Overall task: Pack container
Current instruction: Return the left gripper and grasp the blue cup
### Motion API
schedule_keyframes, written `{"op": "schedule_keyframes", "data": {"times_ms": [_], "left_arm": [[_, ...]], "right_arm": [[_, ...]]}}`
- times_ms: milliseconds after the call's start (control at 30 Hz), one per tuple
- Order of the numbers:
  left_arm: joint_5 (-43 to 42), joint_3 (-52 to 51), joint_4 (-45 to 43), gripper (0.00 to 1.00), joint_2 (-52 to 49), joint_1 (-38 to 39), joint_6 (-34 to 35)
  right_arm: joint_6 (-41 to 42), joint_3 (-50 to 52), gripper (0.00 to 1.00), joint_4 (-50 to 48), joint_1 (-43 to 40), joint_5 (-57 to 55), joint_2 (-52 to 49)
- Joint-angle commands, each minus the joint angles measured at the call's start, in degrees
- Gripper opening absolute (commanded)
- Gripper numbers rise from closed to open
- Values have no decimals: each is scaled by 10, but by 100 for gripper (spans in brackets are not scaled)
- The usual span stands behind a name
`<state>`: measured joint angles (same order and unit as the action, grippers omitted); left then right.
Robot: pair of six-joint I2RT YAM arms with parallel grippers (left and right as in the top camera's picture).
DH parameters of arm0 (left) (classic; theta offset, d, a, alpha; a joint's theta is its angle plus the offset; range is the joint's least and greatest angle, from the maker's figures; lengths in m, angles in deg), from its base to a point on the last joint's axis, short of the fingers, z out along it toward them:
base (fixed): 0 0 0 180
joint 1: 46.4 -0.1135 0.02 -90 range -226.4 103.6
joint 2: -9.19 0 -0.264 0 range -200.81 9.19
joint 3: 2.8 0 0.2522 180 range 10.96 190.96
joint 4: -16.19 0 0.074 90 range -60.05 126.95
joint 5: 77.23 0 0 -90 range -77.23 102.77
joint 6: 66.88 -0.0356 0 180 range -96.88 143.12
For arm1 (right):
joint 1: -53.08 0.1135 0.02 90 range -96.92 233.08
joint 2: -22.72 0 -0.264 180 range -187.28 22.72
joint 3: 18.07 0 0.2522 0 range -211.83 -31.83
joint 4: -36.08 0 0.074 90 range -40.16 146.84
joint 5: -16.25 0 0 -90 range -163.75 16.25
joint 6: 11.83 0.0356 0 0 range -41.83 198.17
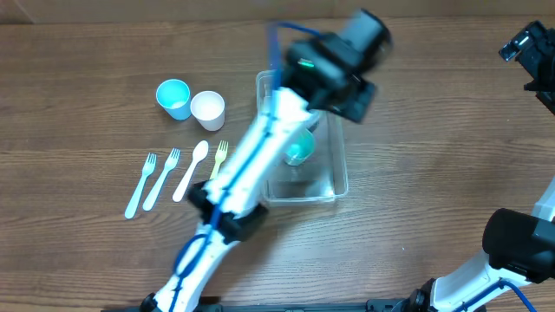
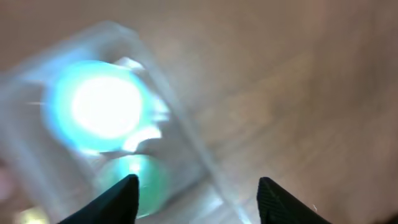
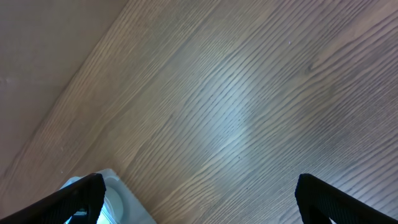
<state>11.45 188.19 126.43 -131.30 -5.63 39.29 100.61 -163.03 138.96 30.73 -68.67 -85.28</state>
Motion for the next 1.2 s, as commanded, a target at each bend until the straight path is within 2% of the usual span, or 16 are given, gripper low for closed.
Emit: {"op": "schedule_keyframes", "data": {"times_ms": [0,100,133,233,400,633,867,1167], "left_arm": [[64,24,3,65,85,-95,2],[52,15,3,67,96,-167,16],[36,-4,3,67,96,-210,19],[13,-61,3,64,96,-277,16],[61,-157,3,64,96,-353,-7],[64,-328,-21,65,96,-400,6],[47,-500,-145,66,96,-432,8],[49,-642,-300,65,96,-438,2]], "right_arm": [[3,-2,100,-3,1,-3,8],[3,-2,100,-3,1,-3,8],[3,-2,100,-3,1,-3,8],[3,-2,100,-3,1,-3,8],[3,-2,100,-3,1,-3,8],[3,-2,100,-3,1,-3,8],[3,-2,100,-3,1,-3,8],[3,-2,100,-3,1,-3,8]]}}
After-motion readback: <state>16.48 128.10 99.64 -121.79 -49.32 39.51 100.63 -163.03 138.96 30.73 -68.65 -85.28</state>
